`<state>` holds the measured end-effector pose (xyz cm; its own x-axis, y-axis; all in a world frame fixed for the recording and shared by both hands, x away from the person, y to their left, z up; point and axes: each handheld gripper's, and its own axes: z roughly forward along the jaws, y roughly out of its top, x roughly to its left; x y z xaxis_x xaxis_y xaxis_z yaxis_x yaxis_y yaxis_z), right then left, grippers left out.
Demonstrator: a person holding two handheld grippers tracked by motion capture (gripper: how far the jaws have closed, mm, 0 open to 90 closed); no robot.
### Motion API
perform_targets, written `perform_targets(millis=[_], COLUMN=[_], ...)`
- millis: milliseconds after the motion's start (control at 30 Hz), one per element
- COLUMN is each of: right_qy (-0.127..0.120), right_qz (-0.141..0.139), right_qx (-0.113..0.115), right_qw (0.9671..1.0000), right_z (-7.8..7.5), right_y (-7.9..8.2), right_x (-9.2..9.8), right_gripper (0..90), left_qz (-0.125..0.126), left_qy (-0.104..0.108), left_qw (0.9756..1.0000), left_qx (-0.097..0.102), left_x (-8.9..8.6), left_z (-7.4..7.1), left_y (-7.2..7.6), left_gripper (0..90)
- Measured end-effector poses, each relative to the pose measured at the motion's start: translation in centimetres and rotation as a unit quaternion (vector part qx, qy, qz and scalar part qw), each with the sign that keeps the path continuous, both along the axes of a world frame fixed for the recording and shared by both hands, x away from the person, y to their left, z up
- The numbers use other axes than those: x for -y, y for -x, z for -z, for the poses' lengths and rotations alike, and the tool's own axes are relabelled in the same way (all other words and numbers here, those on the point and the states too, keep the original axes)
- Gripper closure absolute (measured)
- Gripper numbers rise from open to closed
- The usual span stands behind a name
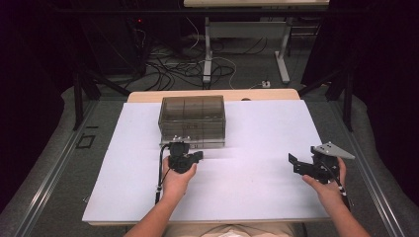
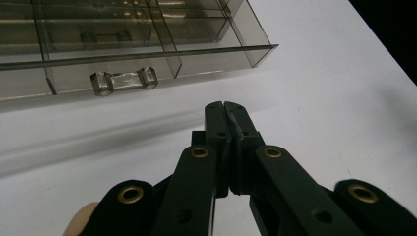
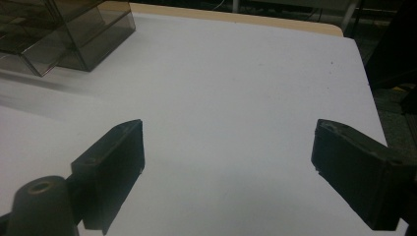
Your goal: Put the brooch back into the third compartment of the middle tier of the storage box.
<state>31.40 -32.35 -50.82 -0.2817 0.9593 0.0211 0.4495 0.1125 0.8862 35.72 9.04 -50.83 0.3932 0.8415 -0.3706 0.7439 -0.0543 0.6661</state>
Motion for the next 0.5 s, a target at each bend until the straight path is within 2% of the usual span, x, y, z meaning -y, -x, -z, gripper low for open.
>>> perform_targets(millis=[267,500], right_qy=[0.0,-0.002], right_qz=[-0.002,0.001], right_qx=[-0.001,0.002], right_qw=[1.0,1.0], right_z=[-0.05,-0.04], right_y=[0.01,0.01], right_x=[0.08,0.08], right_gripper=[12.6,12.7], left_qz=[-0.001,-0.001], left_qy=[-0.002,0.0], left_qw=[0.9998,0.9996], left_qx=[0.019,0.029], left_x=[0.03,-0.19], left_z=[-0.24,-0.64], left_y=[0.21,0.29], left_gripper=[90.0,90.0])
